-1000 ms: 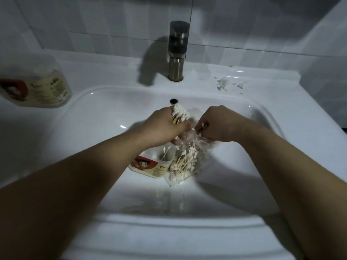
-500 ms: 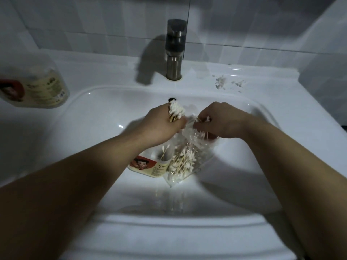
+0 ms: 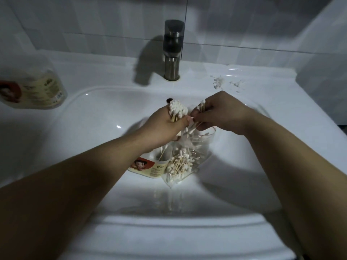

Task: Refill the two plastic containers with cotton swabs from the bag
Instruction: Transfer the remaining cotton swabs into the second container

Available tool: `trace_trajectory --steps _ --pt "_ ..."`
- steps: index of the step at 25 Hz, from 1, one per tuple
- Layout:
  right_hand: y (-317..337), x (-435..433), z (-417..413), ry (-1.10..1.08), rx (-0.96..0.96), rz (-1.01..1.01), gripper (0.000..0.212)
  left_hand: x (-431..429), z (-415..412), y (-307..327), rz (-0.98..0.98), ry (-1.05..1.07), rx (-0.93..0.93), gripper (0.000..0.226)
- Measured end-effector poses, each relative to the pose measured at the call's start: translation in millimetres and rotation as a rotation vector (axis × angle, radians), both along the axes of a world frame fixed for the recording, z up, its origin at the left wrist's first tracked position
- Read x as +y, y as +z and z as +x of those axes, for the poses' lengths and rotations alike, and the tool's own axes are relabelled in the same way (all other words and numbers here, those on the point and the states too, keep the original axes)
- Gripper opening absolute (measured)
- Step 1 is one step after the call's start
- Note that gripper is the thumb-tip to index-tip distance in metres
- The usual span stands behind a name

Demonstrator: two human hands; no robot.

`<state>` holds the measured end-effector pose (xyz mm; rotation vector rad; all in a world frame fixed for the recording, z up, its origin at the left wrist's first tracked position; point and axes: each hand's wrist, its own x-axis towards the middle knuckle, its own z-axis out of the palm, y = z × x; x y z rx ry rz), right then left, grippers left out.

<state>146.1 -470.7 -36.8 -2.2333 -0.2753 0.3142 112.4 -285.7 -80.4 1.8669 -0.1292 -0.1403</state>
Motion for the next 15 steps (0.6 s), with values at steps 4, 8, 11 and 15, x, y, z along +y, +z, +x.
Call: trace_trajectory --steps 4,8,11,15 --pt "0 6 -3 -0.012 0.012 0.207 0.008 -2 -1 6 -0.243 -0.027 0.128 0.007" --pt "-5 12 -3 -0.050 0.026 0.240 0.006 -2 -2 6 -0.240 -0.040 0.126 0.008" --pt "-2 13 -5 -0.032 -0.012 0.126 0.004 -2 -1 5 -0.144 -0.077 0.100 0.007" --pt "-2 7 -2 -0.074 -0.044 0.193 0.008 -2 -1 4 -0.111 -0.108 0.119 0.016"
